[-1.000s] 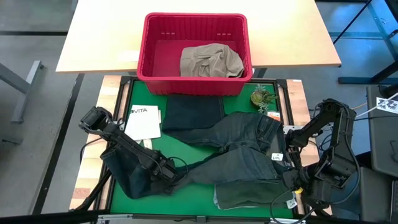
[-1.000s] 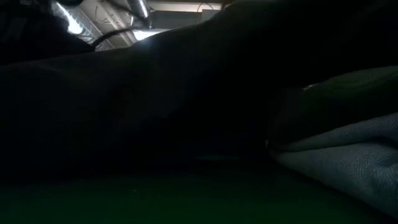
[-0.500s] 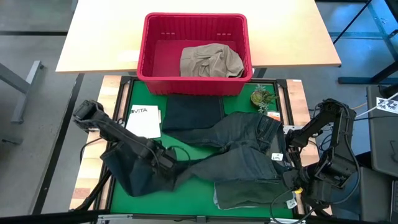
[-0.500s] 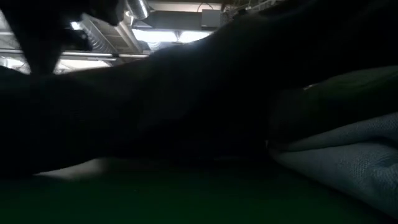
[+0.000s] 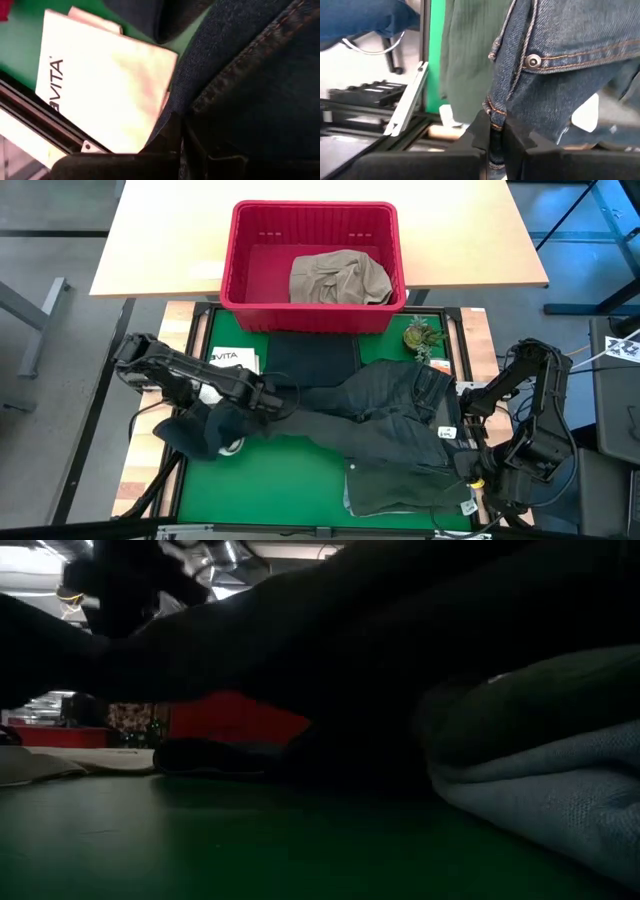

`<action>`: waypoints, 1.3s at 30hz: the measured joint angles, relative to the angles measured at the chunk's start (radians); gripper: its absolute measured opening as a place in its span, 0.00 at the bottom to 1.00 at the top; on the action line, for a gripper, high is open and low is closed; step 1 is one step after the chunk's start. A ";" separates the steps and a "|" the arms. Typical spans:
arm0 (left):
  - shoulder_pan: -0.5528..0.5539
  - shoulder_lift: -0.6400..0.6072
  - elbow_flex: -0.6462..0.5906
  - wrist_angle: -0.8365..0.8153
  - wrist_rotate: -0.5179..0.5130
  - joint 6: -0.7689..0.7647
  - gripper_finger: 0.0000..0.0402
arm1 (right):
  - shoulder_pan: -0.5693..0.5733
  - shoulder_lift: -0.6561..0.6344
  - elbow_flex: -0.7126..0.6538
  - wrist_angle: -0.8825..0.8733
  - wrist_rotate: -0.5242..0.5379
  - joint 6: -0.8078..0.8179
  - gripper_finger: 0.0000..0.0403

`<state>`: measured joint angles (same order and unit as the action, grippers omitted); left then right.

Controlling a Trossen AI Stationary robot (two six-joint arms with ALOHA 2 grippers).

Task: Fold Laundry from Bin
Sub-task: Fold the dark blue jeans

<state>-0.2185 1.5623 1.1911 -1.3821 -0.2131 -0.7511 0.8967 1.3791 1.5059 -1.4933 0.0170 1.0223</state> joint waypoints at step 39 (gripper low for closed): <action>-0.175 -0.044 -0.054 0.032 0.354 0.029 0.43 | 0.000 0.000 0.000 0.108 -0.087 0.081 0.06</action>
<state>-0.3939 1.5181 1.1372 -1.3502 0.1406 -0.7223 0.8967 1.3788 1.5059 -1.3849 -0.0704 1.1034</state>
